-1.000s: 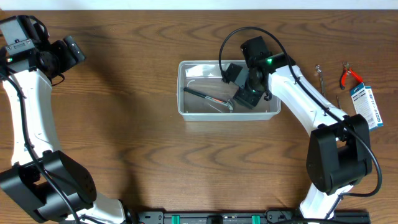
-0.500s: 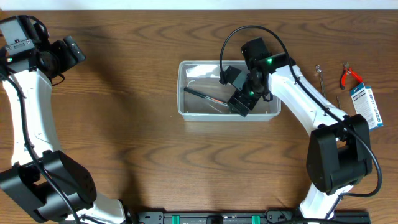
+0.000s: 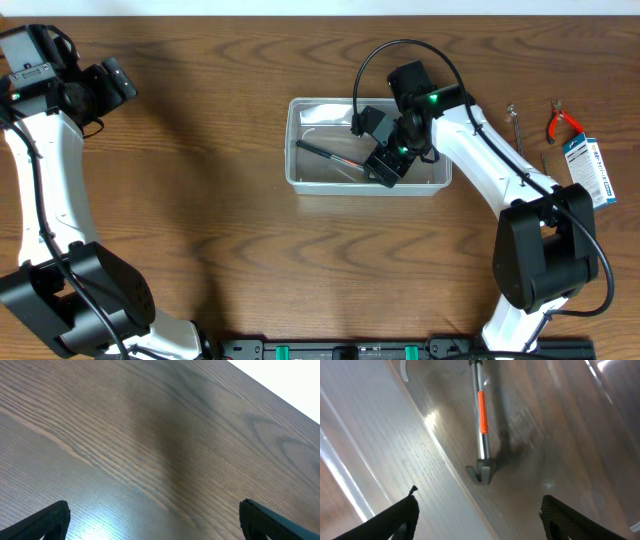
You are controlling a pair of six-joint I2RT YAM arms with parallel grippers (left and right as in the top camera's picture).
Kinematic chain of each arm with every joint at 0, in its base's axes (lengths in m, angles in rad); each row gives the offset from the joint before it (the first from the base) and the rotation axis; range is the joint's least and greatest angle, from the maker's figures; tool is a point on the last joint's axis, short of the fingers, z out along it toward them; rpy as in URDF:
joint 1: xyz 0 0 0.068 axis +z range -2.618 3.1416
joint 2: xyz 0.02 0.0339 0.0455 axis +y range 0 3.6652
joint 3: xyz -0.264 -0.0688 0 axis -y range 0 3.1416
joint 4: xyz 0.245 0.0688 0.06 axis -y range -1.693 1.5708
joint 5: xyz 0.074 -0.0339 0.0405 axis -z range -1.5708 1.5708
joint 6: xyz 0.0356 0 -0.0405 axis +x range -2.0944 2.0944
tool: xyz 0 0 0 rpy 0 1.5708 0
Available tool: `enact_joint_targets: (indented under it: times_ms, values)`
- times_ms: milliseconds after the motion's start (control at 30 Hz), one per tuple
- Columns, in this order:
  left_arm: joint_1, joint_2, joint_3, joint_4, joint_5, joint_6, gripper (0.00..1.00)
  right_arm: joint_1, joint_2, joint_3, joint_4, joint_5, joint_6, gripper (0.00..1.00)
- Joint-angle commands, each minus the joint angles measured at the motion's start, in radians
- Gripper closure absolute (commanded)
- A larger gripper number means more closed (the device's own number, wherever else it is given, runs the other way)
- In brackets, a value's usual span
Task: Pack container
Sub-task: 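Carry the hammer with the right gripper into the container and release, then move the right gripper back and grasp the silver wrench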
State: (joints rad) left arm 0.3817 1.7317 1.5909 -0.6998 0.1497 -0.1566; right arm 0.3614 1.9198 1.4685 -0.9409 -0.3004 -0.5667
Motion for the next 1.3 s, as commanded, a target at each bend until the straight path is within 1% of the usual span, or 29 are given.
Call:
enact_joint_targets:
  times_ms: [0,133,200,267,333,467,533,633,667,767,833,900,1100,1267]
  values:
    - [0.002,-0.007,0.014,-0.003,-0.008,0.006,0.02,0.006,-0.005,-0.003,0.026,-0.006,0.013,0.23]
    - [0.002,-0.007,0.014,-0.003,-0.008,0.006,0.02,0.006,-0.009,0.018,0.107,0.014,0.068,0.23]
    - [0.002,-0.007,0.014,-0.003,-0.008,0.006,0.02,0.005,-0.009,0.068,0.114,0.026,0.11,0.23]
    - [0.002,-0.007,0.014,-0.003,-0.008,0.006,0.02,0.002,-0.009,0.138,0.106,0.067,0.188,0.23]
    - [0.002,-0.007,0.014,-0.003,-0.008,0.006,0.02,-0.01,-0.009,0.233,0.06,0.169,0.271,0.23]
    - [0.002,-0.007,0.014,-0.003,-0.008,0.006,0.02,-0.069,-0.009,0.425,-0.096,0.415,0.448,0.29]
    - [0.002,-0.007,0.014,-0.003,-0.008,0.006,0.02,-0.124,-0.009,0.505,-0.196,0.451,0.47,0.29]
    - [0.002,-0.007,0.014,-0.003,-0.008,0.006,0.02,-0.221,-0.009,0.561,-0.312,0.451,0.469,0.22]
    - [0.002,-0.007,0.014,-0.003,-0.008,0.006,0.02,-0.257,-0.009,0.56,-0.34,0.45,0.467,0.2]
    - [0.002,-0.007,0.014,-0.003,-0.008,0.006,0.02,-0.352,-0.004,0.529,-0.39,0.438,0.43,0.19]
    - [0.002,-0.007,0.014,-0.003,-0.008,0.006,0.02,-0.414,0.002,0.488,-0.388,0.406,0.395,0.2]
    - [0.002,-0.007,0.014,-0.003,-0.008,0.006,0.02,-0.454,0.006,0.449,-0.363,0.4,0.394,0.21]
    - [0.002,-0.007,0.014,-0.003,-0.008,0.006,0.02,-0.521,0.058,0.322,-0.248,0.397,0.398,0.33]
    - [0.002,-0.007,0.014,-0.003,-0.008,0.006,0.02,-0.533,0.163,0.289,-0.2,0.398,0.397,0.41]
